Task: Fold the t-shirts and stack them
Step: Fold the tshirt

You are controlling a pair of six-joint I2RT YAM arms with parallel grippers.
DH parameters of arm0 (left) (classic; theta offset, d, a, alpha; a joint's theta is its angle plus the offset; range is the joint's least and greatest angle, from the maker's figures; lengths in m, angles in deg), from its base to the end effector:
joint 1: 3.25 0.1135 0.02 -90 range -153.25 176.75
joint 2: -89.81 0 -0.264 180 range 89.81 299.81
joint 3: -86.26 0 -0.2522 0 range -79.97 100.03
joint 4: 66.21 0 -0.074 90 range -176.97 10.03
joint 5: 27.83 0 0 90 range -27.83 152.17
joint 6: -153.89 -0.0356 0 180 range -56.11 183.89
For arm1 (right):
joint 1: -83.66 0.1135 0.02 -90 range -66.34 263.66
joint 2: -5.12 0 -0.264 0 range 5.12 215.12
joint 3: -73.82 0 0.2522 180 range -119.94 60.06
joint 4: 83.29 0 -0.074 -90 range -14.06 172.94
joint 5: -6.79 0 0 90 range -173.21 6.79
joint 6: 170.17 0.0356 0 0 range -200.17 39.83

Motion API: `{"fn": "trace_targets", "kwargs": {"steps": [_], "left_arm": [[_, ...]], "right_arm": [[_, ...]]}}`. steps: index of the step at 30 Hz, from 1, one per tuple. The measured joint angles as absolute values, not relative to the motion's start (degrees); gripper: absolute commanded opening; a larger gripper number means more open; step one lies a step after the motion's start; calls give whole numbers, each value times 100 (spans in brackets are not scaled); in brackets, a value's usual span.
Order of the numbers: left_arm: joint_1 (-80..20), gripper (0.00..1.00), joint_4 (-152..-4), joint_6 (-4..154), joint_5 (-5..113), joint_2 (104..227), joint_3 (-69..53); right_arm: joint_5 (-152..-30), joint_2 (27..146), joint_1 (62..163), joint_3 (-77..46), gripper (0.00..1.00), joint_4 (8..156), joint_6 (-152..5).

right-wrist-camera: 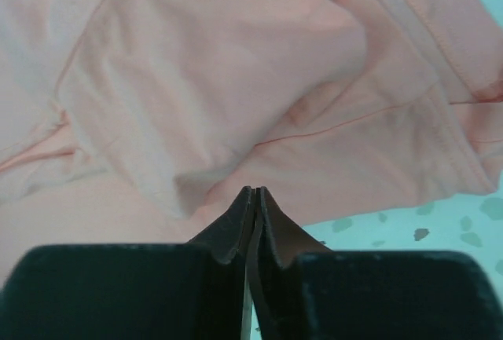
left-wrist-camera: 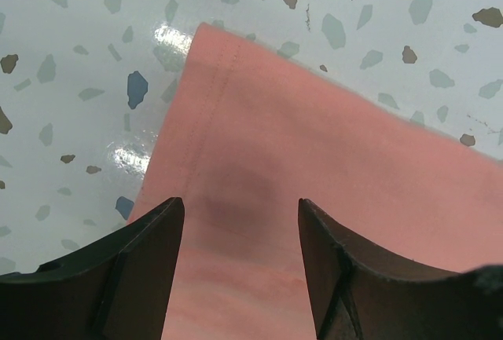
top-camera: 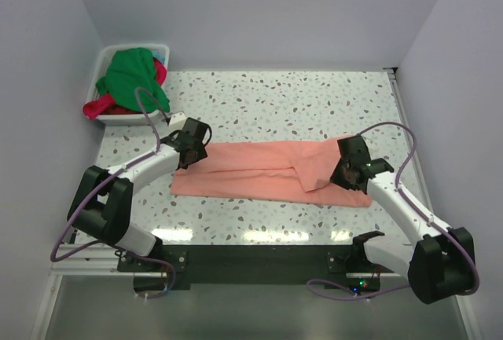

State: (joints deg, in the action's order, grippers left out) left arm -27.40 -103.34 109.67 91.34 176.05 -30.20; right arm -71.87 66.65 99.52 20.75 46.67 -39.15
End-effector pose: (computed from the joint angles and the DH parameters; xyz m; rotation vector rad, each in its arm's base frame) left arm 0.2700 -0.1021 0.1888 -0.6222 2.3504 0.1425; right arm 0.1948 0.0481 0.2156 0.6286 2.4871 0.1206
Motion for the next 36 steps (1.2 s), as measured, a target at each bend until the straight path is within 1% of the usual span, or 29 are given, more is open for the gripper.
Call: {"fn": "trace_targets", "kwargs": {"steps": [3, 4, 6, 8, 11, 15, 20, 24, 36], "left_arm": [[-2742, 64, -10328, 10943, 9131, 17605, -3022], [-2742, 64, -10326, 10930, 9131, 17605, -3020], [-2744, 65, -10324, 10923, 9131, 17605, -3020], [-2744, 65, -10319, 10919, 9131, 17605, -3022], [-2744, 65, -10315, 10910, 9127, 17605, -3020], [-2744, 65, -10310, 10910, 9105, 17607, -3020], [-2744, 64, -10308, 10908, 9088, 17607, -3022], [-2744, 65, -10295, 10908, 9086, 17607, -3022], [-2744, 65, -10192, 10860, 9068, 17605, -3020]], "right_arm": [[-6873, 7052, 9952, 2066, 5, 4624, -3867], [-6798, 7190, 9952, 2066, 7, 4613, -3856], [-6683, 7358, 9952, 2070, 18, 4608, -3850], [-6551, 7398, 9952, 2075, 26, 4617, -3837], [-6370, 7417, 9952, 2081, 31, 4663, -3813], [-6215, 7494, 9952, 2099, 31, 4768, -3819], [-6116, 7918, 9952, 2116, 31, 4949, -3819], [-6038, 8049, 9952, 2121, 33, 5056, -3821], [-5869, 8469, 9952, 2049, 33, 5305, -3885]]}}
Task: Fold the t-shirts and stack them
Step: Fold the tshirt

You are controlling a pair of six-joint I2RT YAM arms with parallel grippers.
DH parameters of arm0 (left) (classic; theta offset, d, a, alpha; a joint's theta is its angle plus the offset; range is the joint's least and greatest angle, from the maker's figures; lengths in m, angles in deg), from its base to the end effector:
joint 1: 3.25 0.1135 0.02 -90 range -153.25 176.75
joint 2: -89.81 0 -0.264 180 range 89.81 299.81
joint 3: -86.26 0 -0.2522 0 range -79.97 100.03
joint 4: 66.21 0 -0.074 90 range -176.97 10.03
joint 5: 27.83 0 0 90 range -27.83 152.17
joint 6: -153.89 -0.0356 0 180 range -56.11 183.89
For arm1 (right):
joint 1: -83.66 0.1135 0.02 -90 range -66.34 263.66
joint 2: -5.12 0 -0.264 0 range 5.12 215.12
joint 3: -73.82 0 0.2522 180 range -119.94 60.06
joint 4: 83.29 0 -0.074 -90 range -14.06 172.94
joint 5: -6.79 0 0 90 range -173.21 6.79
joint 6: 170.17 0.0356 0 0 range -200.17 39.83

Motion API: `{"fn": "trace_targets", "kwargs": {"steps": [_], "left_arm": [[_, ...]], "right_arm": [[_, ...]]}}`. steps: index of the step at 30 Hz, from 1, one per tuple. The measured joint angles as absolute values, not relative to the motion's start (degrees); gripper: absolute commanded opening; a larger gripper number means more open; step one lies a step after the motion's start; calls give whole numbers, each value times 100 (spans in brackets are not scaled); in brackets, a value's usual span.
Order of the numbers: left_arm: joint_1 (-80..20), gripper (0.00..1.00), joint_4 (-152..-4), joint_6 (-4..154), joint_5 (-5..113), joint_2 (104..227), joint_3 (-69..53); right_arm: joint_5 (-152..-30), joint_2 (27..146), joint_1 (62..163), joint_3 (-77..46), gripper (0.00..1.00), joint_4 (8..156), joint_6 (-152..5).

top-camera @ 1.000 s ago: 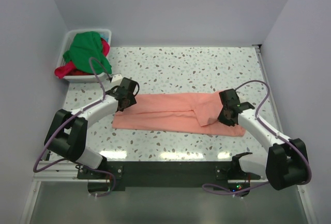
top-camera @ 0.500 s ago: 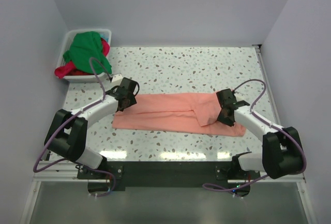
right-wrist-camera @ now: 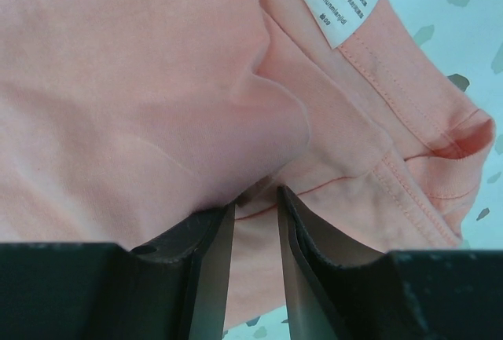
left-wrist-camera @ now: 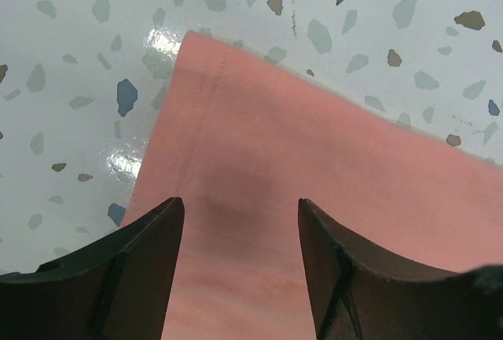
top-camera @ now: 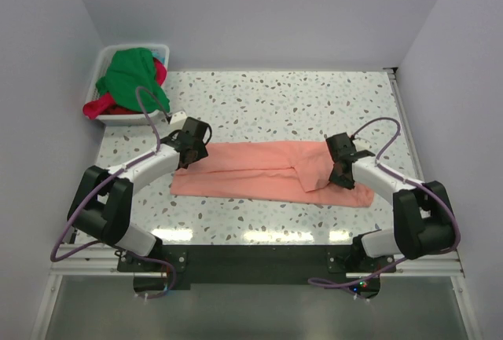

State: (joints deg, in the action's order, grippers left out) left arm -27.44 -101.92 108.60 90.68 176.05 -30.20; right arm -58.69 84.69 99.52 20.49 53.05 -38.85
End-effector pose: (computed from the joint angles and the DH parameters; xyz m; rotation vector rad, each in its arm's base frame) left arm 0.2720 -0.1035 0.1899 -0.6007 2.3444 0.1194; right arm 0.2301 0.0500 0.1617 0.6758 2.5334 -0.2777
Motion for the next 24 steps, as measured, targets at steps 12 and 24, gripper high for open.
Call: {"fn": "trace_targets", "kwargs": {"steps": [12, 24], "left_arm": [[-2744, 65, -10184, 10820, 9064, 17605, -3022], [-2744, 65, -10184, 10818, 9066, 17605, -3020]], "right_arm": [[-5834, 8663, 9952, 1703, 24, 5454, -3985], [-5817, 8864, 9952, 1653, 0, 5474, -4029]]}}
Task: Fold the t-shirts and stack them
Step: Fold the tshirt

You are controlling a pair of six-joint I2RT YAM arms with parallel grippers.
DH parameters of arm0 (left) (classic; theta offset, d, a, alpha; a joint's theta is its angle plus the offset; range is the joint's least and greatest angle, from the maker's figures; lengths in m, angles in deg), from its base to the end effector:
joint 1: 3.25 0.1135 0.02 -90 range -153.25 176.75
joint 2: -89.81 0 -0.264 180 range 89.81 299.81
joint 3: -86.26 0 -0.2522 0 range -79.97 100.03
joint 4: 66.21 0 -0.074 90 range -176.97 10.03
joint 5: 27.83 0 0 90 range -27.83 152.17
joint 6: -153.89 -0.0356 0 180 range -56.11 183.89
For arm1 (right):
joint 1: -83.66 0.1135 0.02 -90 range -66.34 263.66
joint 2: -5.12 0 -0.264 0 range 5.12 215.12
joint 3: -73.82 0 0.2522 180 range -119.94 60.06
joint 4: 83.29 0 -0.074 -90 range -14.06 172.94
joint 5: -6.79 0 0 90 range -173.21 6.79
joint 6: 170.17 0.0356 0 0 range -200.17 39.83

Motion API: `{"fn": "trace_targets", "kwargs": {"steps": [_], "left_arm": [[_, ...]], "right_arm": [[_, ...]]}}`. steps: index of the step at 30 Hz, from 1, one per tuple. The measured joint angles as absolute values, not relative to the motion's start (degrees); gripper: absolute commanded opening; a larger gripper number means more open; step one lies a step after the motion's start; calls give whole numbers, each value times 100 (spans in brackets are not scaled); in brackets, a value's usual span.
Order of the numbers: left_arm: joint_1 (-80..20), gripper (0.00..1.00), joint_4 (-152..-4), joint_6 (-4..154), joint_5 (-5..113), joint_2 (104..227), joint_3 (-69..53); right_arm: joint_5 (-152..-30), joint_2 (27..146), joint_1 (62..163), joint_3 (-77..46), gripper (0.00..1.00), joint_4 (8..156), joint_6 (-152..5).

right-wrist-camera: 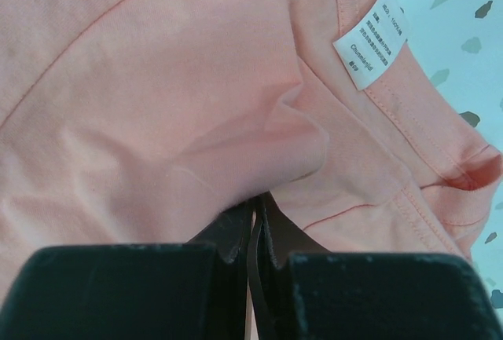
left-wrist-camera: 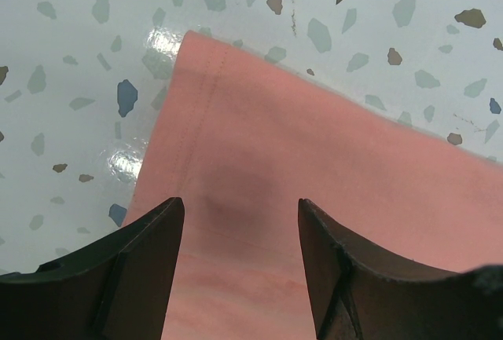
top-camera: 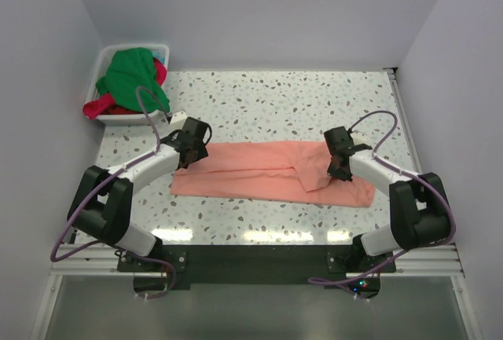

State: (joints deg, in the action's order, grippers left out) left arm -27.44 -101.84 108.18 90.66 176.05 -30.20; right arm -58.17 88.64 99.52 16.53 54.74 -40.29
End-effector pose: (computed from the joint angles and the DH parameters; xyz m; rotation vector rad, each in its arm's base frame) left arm 0.2721 -0.1036 0.1900 -0.5922 2.3459 0.1214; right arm 0.2503 0.0554 0.1657 0.6480 2.5132 -0.2756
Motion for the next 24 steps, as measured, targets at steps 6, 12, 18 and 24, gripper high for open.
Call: {"fn": "trace_targets", "kwargs": {"steps": [6, 12, 18, 24], "left_arm": [[-2744, 65, -10184, 10820, 9064, 17605, -3020], [-2746, 65, -10184, 10820, 9064, 17605, -3020], [-2772, 65, -10184, 10820, 9064, 17605, -3022], [-2781, 65, -10181, 10820, 9066, 17605, -3020]], "right_arm": [[-5721, 8606, 9952, 1592, 0, 5253, -4027], [-5714, 7944, 9952, 1537, 0, 4836, -4003], [-5889, 7647, 9952, 1537, 0, 4416, -3896], [-6180, 7116, 9952, 1542, 0, 3966, -3767]]}}
